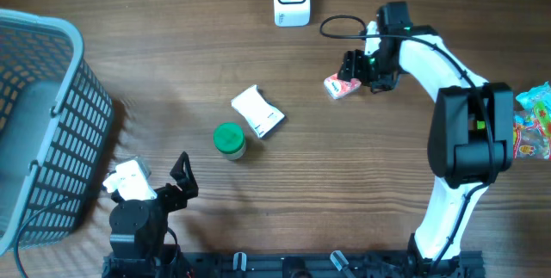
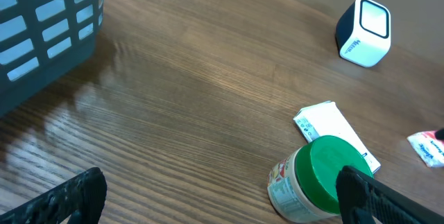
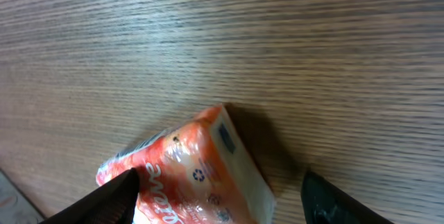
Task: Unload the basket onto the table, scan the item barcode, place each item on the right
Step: 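Reach the right gripper to the red Kleenex tissue pack and grasp it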
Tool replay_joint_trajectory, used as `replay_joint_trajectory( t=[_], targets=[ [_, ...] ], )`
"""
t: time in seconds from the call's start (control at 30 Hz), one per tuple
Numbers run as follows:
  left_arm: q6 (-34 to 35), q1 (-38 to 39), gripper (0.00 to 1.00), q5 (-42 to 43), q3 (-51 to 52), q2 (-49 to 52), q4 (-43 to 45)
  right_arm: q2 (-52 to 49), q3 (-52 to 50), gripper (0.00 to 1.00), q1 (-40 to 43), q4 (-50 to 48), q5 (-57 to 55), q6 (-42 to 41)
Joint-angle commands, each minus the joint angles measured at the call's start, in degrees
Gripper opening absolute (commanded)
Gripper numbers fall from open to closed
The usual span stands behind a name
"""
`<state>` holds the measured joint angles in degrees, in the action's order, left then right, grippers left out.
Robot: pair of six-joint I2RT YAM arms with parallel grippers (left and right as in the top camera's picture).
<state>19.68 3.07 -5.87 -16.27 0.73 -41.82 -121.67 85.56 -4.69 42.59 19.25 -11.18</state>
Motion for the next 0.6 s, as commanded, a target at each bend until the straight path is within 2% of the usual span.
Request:
replay_joint_trajectory(
  t=[0.0,0.23,0.47,0.57],
  targets=[
    [0.3,0.1,1.00,0.7,0.2,-0.4,0.2,-0.8,-0.9,0.73,3.0,0.7,7.8,3.9],
    [0.3,0.1,1.00,0.7,0.2,-0.4,0.2,-0.8,-2.4,0.70,3.4,1.5,11.1,6.7],
    [0.3,0.1,1.00,0.7,0.2,-0.4,0.2,-0.9,-11.1,0.69,3.6,-10.1,11.1,5.0],
    [0.3,0.1,1.00,0.7,0.2,-0.4,0.2,-0.9,-12.0,0.68,3.6,-11.7,11.1,4.0]
  ],
)
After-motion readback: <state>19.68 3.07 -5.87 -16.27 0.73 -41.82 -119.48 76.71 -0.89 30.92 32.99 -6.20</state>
